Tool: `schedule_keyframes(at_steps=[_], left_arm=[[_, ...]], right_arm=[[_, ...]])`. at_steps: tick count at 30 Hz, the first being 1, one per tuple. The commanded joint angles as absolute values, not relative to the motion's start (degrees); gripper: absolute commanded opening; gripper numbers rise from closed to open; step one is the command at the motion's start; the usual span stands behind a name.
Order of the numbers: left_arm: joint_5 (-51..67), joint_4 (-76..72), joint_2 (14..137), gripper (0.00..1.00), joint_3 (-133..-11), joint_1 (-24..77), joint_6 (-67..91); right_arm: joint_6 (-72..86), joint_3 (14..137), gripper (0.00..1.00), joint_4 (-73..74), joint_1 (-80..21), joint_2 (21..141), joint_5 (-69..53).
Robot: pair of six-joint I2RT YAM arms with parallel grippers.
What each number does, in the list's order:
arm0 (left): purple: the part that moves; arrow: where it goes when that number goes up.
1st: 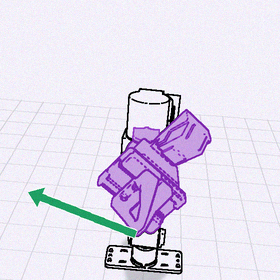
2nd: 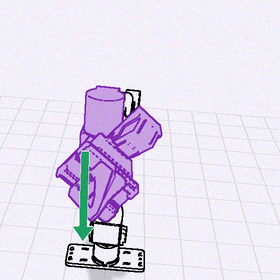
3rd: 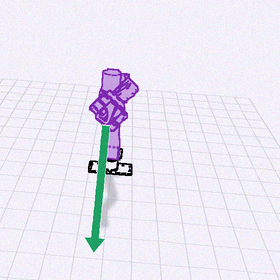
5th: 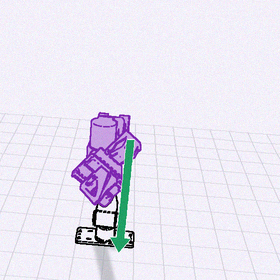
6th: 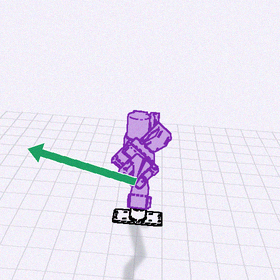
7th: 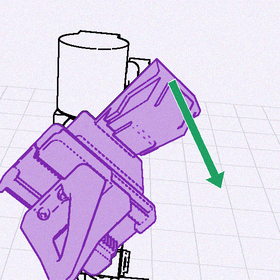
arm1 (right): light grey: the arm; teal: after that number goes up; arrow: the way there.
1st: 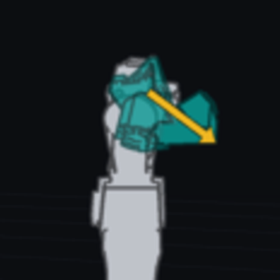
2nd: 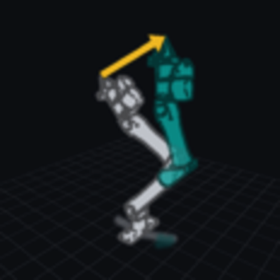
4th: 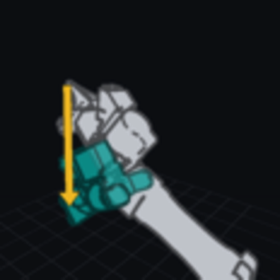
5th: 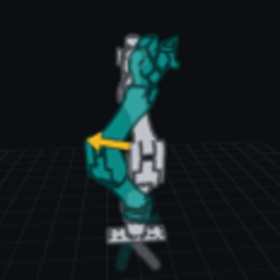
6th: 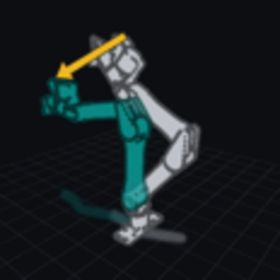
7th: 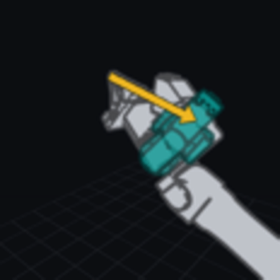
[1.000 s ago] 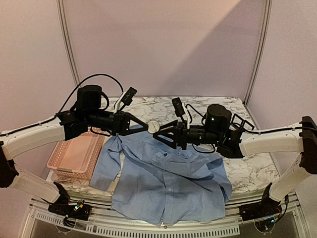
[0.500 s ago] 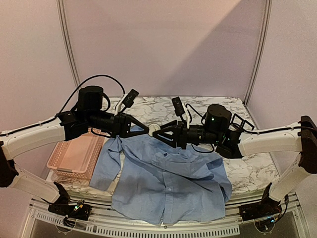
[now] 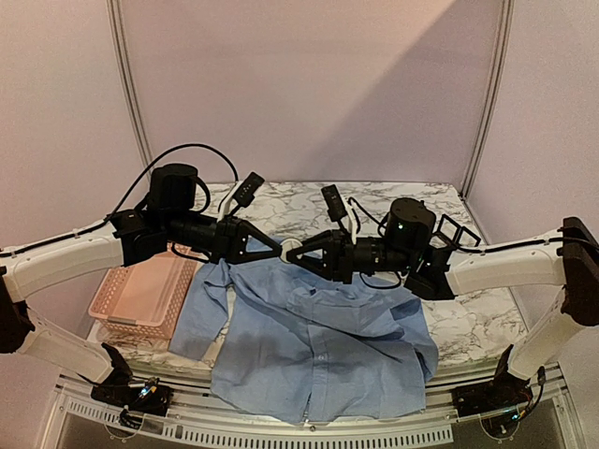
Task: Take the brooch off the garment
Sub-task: Close the brooch securely.
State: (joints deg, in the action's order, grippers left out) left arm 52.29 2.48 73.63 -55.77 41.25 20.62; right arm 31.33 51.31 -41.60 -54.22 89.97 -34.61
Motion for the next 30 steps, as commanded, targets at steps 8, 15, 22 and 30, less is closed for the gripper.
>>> schedule_keyframes(at_steps=[8,15,22,30], left_arm=[[53.5,3.4,73.8,0.00,-56.9,42.4,19.4],[53.6,3.3,73.7,0.00,-56.9,42.5,19.2],[53.7,3.5,73.4,0.00,-56.9,42.5,18.9],[53.8,3.5,73.2,0.00,-56.9,42.8,18.7]], right_arm=[[32.3,52.8,0.07,-43.2,-54.2,91.6,-36.2],[32.8,52.9,0.02,-43.3,-54.2,91.9,-36.6],[33.0,53.1,0.01,-43.0,-54.2,92.1,-35.6],[34.3,53.2,0.00,-42.2,-54.2,92.4,-33.4]])
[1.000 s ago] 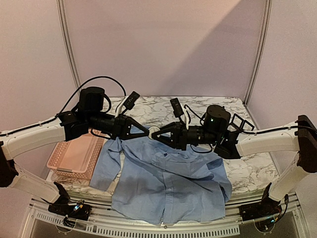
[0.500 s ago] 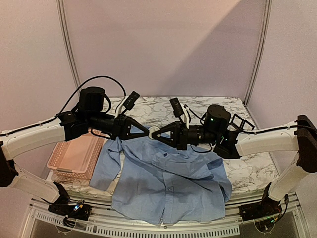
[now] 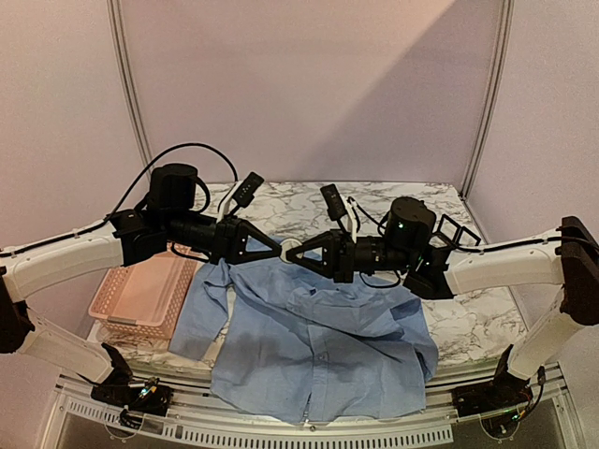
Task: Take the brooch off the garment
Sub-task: Close the brooch securely.
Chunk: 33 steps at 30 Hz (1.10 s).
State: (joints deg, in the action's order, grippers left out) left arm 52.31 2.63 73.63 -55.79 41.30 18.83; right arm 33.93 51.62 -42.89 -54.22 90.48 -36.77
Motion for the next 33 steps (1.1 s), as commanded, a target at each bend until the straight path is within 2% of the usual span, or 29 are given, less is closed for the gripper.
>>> schedule_keyframes(at_steps=[1,11,21,33], left_arm=[[53.9,3.5,73.2,0.00,-56.9,42.8,18.7],[54.2,3.5,72.4,0.00,-56.6,43.2,17.8],[54.2,3.4,71.4,0.00,-56.3,43.8,16.7],[52.9,3.9,70.5,0.00,-56.3,43.8,16.0]], right_arm=[[34.5,53.2,0.00,-42.3,-54.1,92.4,-33.2],[38.8,53.5,0.00,-43.9,-53.5,94.3,-35.1],[48.5,50.9,0.00,-51.6,-51.0,96.3,-38.5],[51.3,48.1,0.00,-52.0,-50.1,95.4,-32.3]])
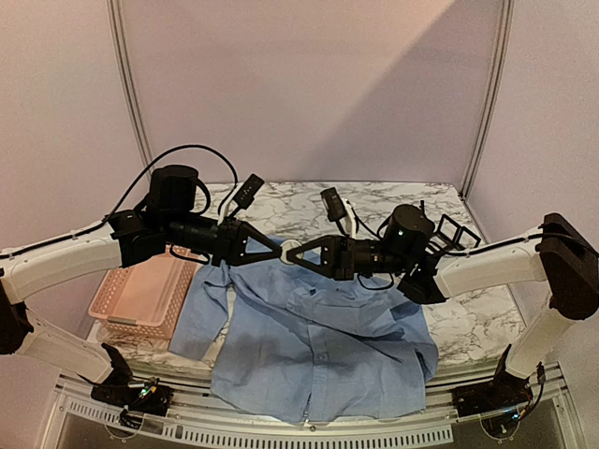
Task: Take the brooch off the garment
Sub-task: Close the brooch securely.
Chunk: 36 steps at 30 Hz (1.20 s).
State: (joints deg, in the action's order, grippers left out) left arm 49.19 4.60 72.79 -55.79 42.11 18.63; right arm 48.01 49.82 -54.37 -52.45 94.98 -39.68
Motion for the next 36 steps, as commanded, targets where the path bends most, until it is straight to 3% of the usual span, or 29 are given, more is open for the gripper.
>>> schedule_keyframes(at_steps=[1,13,28,36], left_arm=[[52.9,4.0,70.4,0.00,-56.2,43.8,16.0],[44.4,10.5,72.1,0.00,-58.2,43.5,13.9],[42.1,13.8,76.4,0.00,-59.9,42.7,14.4],[45.8,11.5,75.3,0.00,-59.1,42.6,14.7]], right_arm=[[51.4,48.1,0.00,-51.8,-50.1,95.4,-32.0],[47.3,47.6,0.00,-49.1,-50.0,93.3,-31.3],[37.7,48.6,0.42,-45.0,-50.7,87.3,-40.0],[36.5,47.1,0.52,-42.8,-50.7,87.4,-39.8]])
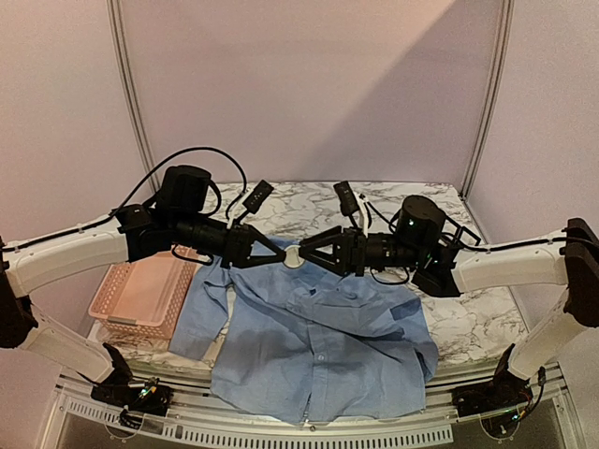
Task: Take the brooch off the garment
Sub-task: Close the brooch securely, then pass from the left arm to the right
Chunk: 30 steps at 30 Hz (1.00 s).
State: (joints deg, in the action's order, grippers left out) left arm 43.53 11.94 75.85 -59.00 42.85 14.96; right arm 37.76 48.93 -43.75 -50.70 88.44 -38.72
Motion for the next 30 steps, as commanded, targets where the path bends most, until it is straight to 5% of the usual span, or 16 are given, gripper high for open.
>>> schedule_keyframes(at_steps=[1,5,18,30], left_arm=[[46.3,11.0,75.1,0.00,-59.0,42.6,14.8],[47.9,9.9,74.4,0.00,-58.6,42.6,15.1],[49.6,9.2,74.2,0.00,-58.5,42.8,15.4],[50.4,9.1,74.5,0.00,-58.5,43.1,15.6]], right_arm=[[36.9,46.7,0.53,-43.3,-50.8,87.4,-39.9],[37.9,45.7,0.53,-44.7,-50.7,87.4,-40.0],[39.5,46.2,0.22,-47.6,-50.7,88.7,-40.2],[40.0,47.6,0.11,-48.2,-50.7,90.2,-41.7]])
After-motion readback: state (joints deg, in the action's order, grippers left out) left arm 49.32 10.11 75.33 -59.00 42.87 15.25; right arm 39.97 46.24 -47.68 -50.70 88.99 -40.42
